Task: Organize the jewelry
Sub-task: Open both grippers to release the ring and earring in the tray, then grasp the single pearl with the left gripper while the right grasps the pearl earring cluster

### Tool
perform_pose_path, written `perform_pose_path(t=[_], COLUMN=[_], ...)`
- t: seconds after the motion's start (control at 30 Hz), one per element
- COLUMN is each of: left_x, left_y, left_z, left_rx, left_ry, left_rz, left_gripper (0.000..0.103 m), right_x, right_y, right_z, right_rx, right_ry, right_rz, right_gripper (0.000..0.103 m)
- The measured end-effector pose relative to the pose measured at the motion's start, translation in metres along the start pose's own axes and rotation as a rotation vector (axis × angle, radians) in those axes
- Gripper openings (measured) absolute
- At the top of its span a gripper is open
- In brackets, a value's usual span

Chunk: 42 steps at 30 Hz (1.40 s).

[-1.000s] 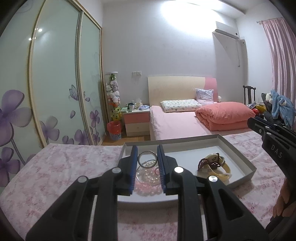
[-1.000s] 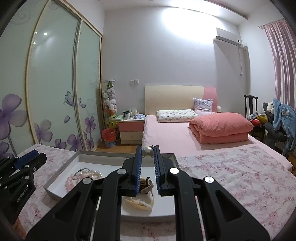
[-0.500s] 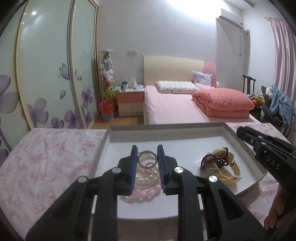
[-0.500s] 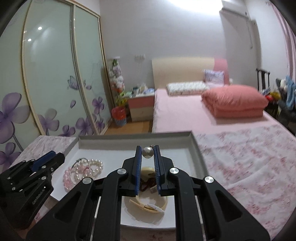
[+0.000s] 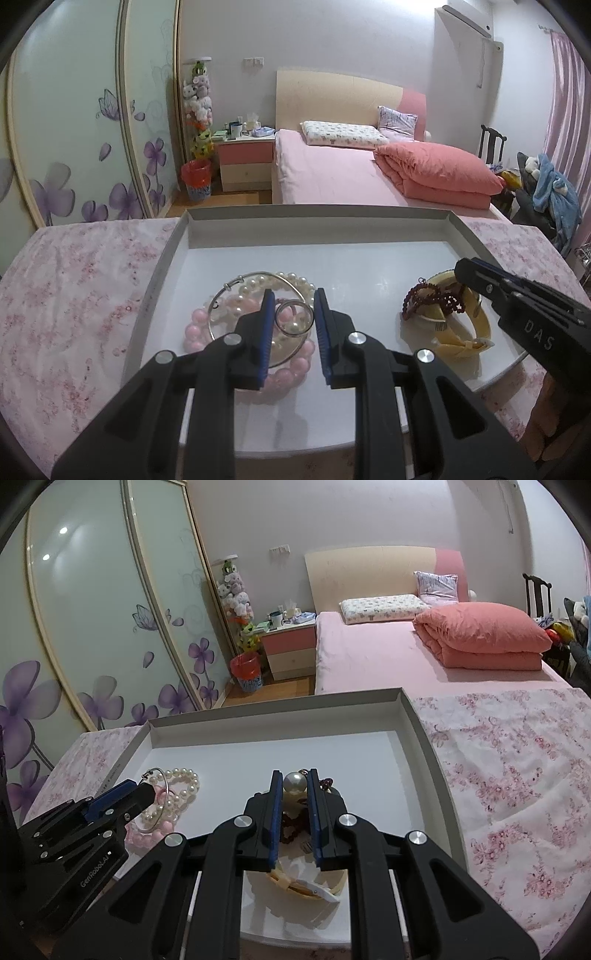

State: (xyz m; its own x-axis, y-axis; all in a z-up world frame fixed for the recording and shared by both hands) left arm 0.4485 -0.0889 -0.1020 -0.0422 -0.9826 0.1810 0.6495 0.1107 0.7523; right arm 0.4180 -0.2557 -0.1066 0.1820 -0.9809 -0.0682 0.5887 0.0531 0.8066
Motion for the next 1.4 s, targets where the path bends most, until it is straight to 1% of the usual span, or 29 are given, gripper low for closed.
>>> perform_pose_path(t=[0.2, 0.23, 0.27, 0.33, 0.37, 0.4, 0.47, 0.67, 0.87, 1.0, 1.17, 1.27, 1.4], left_x=[-0.003, -0.003, -0.004, -0.006, -0.008, -0.009, -0.011, -0.019, -0.019, -0.01, 0.01, 0.017, 0.019], left_y=[-0.001, -0.001, -0.001, 0.0, 0.0, -0.001, -0.002, -0.003, -0.014, -0.036, -0.071, -0.083, -0.097], left_z=[-0.004, -0.005, -0.005, -0.005, -0.005, -0.005, -0.005, 0.009, 0.037, 0.055, 0.065, 0.06, 0.048], left_rx=[-0.014, -0.017, -0.018, -0.02, -0.022, -0.025, -0.03, -0.023, -0.026, -0.057, -0.142, -0.18, -0.227], left_ry=[-0.003, -0.004, -0.004, -0.007, -0.009, -0.01, -0.008, -0.009, -0.027, -0.065, -0.117, -0.101, -0.074], left_rz=[0.013, 0.015, 0.019, 0.031, 0.036, 0.038, 0.046, 0.062, 0.021, -0.041, -0.124, -0.146, -0.151], left_gripper=[0.023, 0.025, 0.031, 0.039, 0.04, 0.041, 0.042, 0.042, 0.042, 0.042, 0.042, 0.042, 0.041], right_x=[0.002, 0.001, 0.001, 0.001, 0.002, 0.003, 0.003, 0.006, 0.008, 0.012, 0.015, 0.014, 0.013], right_y=[0.0, 0.0, 0.0, 0.0, 0.001, 0.002, 0.004, 0.004, 0.002, -0.003, -0.014, -0.021, -0.03], right_z=[-0.003, -0.004, -0.004, -0.003, -0.002, 0.0, 0.003, 0.012, 0.031, 0.05, 0.068, 0.076, 0.083], right_rx=[-0.005, -0.008, -0.01, -0.005, 0.002, 0.008, 0.014, 0.023, 0.042, 0.05, 0.049, 0.043, 0.034], right_ry=[0.012, 0.019, 0.024, 0.024, 0.022, 0.02, 0.02, 0.012, -0.018, -0.03, -0.022, -0.015, -0.004], right_rz=[-0.008, -0.008, -0.008, -0.009, -0.01, -0.01, -0.01, -0.01, -0.003, 0.011, 0.012, 0.019, 0.02], right_gripper=[0.015, 0.015, 0.016, 0.025, 0.035, 0.039, 0.039, 0.039, 0.039, 0.039, 0.039, 0.039, 0.039])
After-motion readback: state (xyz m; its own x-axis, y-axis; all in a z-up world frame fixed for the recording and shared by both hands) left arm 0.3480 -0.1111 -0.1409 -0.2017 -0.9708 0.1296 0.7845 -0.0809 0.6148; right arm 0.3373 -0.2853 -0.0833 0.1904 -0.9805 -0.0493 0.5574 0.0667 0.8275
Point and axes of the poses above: each gripper's, at about its wrist camera, not at the fingertips, and z roughly against the way its jaws point, x to its right, y to its top, the point moved 9 cm from there along -z, roughly the way its jaws point, and after that the axes turned 11 degrees about z, right-handed, at the moved point
